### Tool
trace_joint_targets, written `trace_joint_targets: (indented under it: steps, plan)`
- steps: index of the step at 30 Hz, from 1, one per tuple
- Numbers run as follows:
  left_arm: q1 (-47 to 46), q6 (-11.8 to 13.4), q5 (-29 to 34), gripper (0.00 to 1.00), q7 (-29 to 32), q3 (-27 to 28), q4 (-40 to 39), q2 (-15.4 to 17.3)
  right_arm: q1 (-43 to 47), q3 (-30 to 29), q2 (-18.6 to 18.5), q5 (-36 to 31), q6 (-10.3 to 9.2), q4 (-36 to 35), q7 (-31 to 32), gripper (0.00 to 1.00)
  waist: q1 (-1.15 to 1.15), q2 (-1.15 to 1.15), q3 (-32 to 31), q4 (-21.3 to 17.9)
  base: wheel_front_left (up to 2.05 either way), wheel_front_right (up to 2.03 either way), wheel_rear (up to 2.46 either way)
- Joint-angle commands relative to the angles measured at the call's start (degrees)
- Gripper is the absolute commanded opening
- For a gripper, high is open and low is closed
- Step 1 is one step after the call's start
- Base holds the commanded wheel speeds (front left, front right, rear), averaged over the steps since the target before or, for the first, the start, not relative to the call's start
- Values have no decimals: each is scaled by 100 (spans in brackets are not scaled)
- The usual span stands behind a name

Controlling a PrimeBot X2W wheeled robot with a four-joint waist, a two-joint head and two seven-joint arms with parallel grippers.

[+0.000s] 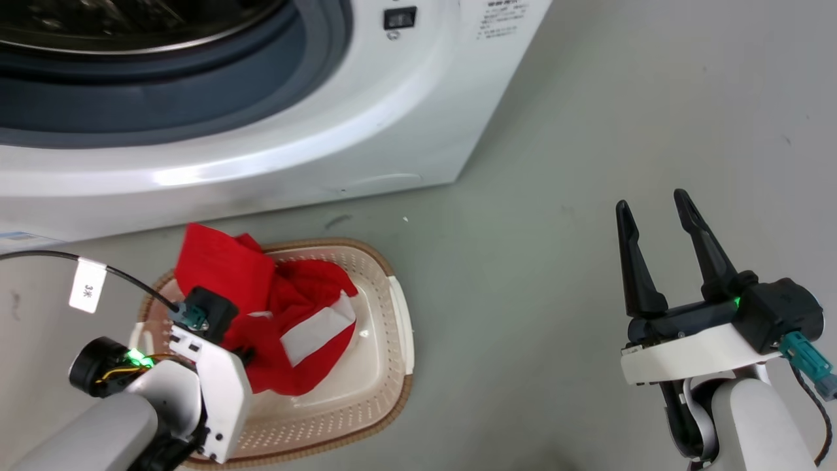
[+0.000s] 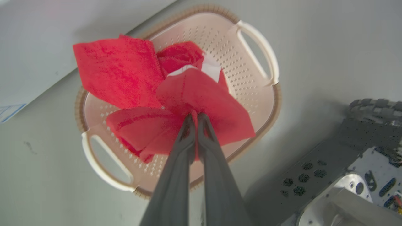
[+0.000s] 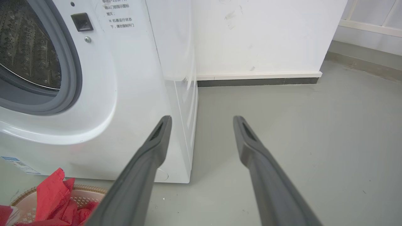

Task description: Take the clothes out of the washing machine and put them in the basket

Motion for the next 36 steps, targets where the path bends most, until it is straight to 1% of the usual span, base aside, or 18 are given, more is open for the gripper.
trace_joint_targets:
  steps: [1, 3, 5, 7, 10, 13, 15, 17, 20, 21, 23, 24, 25, 30, 33, 36]
  plan:
    - [-184, -133, 31, 0, 59, -65, 348, -80, -100, 0, 9, 35, -6, -48, -11, 100, 0, 0, 268, -205, 0, 0, 0]
    - [-269, -268, 83, 0, 119, -170, 831, -193, -158, 11, 10, 79, -6, -74, -11, 100, 0, 0, 423, -323, 0, 0, 0]
    - [-415, -376, 275, 0, 144, -312, 1334, -270, -167, 19, 9, 125, -6, -90, -11, 100, 0, 0, 581, -443, 0, 0, 0]
    - [-590, -467, 408, 0, 51, -378, 1836, -412, -216, 36, 10, 190, -6, -109, -11, 100, 0, 0, 745, -574, 0, 0, 0]
    - [-807, -504, 525, 0, -217, -373, 2525, -627, -282, 47, 10, 284, -6, -162, -11, 100, 0, 0, 961, -749, 0, 0, 0]
    - [-990, -567, 526, 0, -537, -306, 3178, -860, -272, 67, 12, 336, -6, -210, -11, 100, 0, 0, 1151, -878, 0, 0, 0]
    - [-1143, -556, 485, 0, -766, -210, 3581, -1004, -291, 76, 10, 373, -7, -244, -11, 100, 0, 0, 1257, -948, 0, 0, 0]
    - [-1268, -596, 605, 0, -897, -278, 4002, -1108, -316, 83, 10, 404, -6, -258, -11, 100, 0, 0, 1352, -987, 0, 0, 0]
    - [-1459, -652, 580, 0, -1121, -228, 4505, -1317, -345, 89, 10, 433, -6, -276, -11, 100, 0, 0, 1442, -1005, 0, 0, 0]
    - [-1459, -652, 580, 0, -1121, -228, 4505, -1317, -345, 89, 10, 433, -6, -276, -11, 100, 0, 0, 1442, -1005, 0, 0, 0]
    - [-1570, -708, 518, 0, -1311, -174, 4777, -1446, -357, 89, 10, 445, -6, -287, -11, 100, 0, 0, 1472, -1001, 0, 0, 0]
    - [-1625, -717, 512, 11, -1399, -149, 4918, -1507, -372, 78, 10, 447, -6, -290, -11, 100, 0, 0, 1486, -986, 0, 0, 0]
    - [-1666, -725, 533, 100, -1447, -160, 5065, -1573, -391, 70, 10, 446, -6, -283, -11, 100, 0, 0, 1492, -966, 0, 0, 0]
    - [-1832, -868, 543, 100, -1825, -190, 5647, -1915, -397, 55, 9, 370, -6, -224, -11, 100, 0, 0, 1353, -829, 0, 0, 0]
    - [-1860, -1007, 618, 100, -2239, -253, 5841, -2062, -366, 30, 10, 297, -6, -180, -11, 100, 0, 0, 1139, -699, 0, 0, 0]
    - [-1769, -1147, 512, 100, -2524, -232, 6012, -2257, -293, 2, 9, 212, -6, -110, -11, 100, 0, 0, 825, -531, 0, 0, 0]
